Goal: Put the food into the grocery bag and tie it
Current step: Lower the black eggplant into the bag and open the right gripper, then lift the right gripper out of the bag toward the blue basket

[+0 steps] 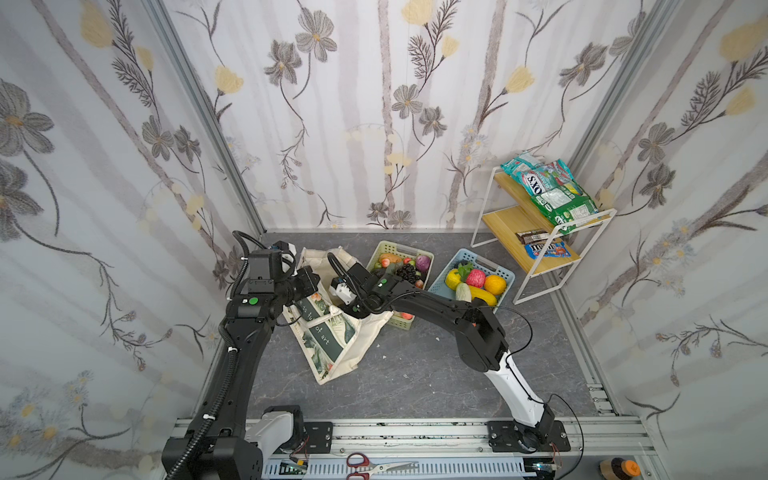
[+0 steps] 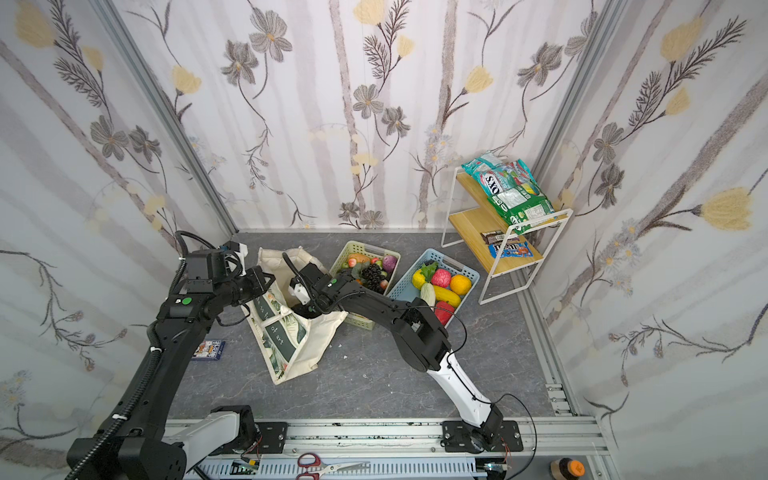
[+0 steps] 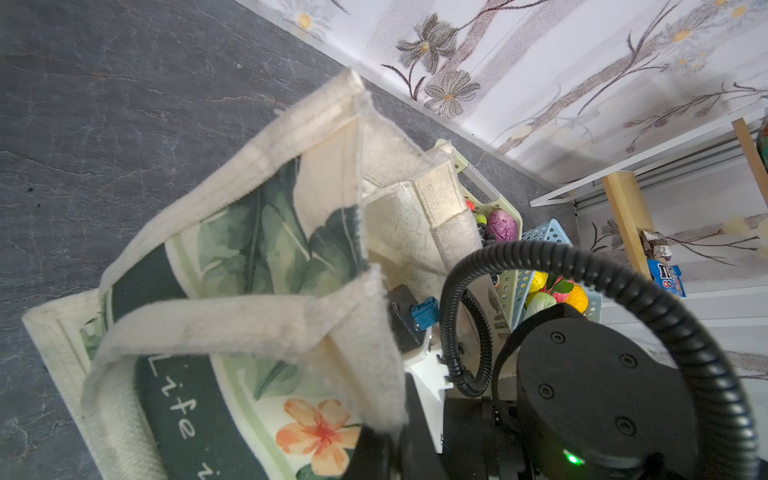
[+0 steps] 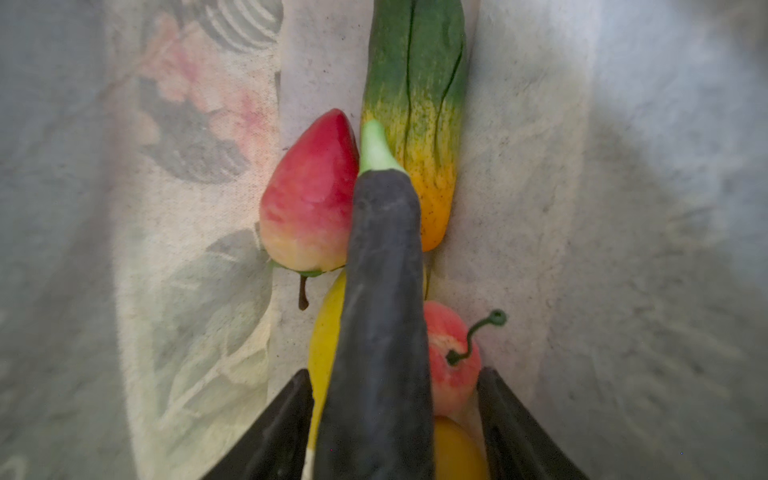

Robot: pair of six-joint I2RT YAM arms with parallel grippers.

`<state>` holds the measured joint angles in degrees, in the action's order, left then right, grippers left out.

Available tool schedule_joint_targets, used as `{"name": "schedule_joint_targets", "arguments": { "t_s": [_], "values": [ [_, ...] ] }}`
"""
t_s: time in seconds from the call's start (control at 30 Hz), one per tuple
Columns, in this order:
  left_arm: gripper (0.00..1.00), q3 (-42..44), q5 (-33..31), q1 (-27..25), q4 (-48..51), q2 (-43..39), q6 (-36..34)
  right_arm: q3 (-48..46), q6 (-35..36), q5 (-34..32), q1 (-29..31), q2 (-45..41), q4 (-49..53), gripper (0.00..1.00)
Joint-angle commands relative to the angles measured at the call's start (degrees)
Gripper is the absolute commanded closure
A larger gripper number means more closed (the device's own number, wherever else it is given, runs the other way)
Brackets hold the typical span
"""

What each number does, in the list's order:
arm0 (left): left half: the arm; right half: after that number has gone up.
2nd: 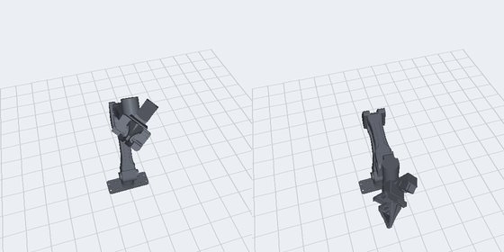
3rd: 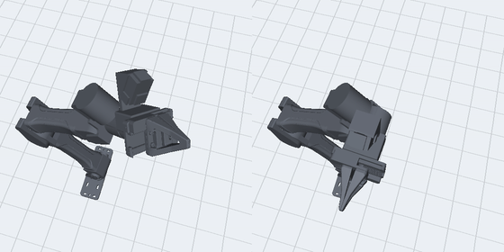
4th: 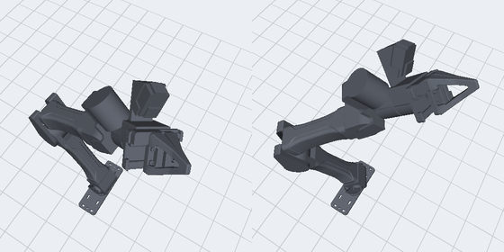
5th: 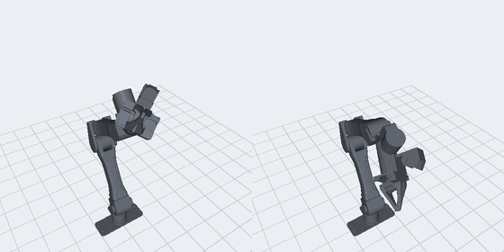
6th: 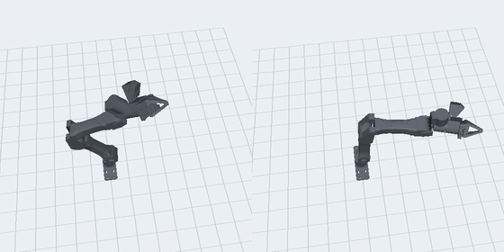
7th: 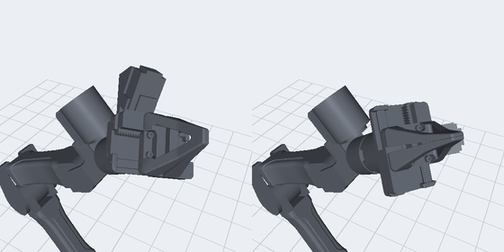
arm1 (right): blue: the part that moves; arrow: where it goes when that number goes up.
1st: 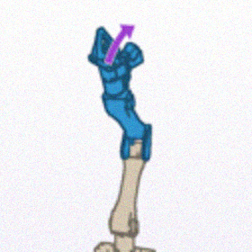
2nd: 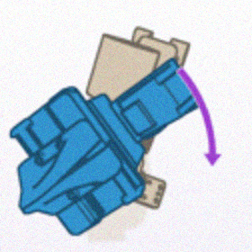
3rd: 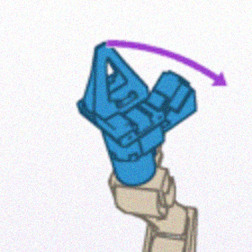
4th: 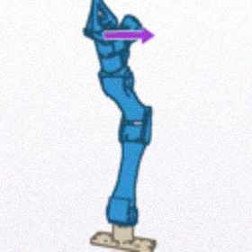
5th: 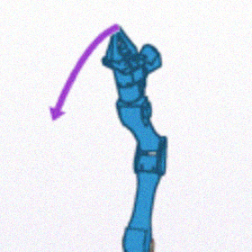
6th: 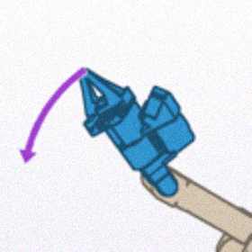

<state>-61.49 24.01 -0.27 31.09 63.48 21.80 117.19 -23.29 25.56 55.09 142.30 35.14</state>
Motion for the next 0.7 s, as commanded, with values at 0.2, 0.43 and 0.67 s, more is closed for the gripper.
{"name": "schedule_joint_targets", "arguments": {
  "t_s": [0.2, 0.43, 0.67],
  "values": [
    [1.0, -0.2, -0.5, 0.1, -2.8, 0.0, -1.1, 0.2, -0.3, 1.1, -1.5, -6.2, -2.9, 0.31],
    [1.0, 0.2, -1.0, 0.2, -2.8, 0.0, -1.5, 0.2, -1.2, 1.0, -3.0, -10.0, -4.0, 0.29],
    [1.0, 0.1, -0.9, 0.3, -2.8, 0.2, -1.6, 0.2, -1.7, -0.2, -4.4, -13.5, -4.5, 0.29]
  ]
}}
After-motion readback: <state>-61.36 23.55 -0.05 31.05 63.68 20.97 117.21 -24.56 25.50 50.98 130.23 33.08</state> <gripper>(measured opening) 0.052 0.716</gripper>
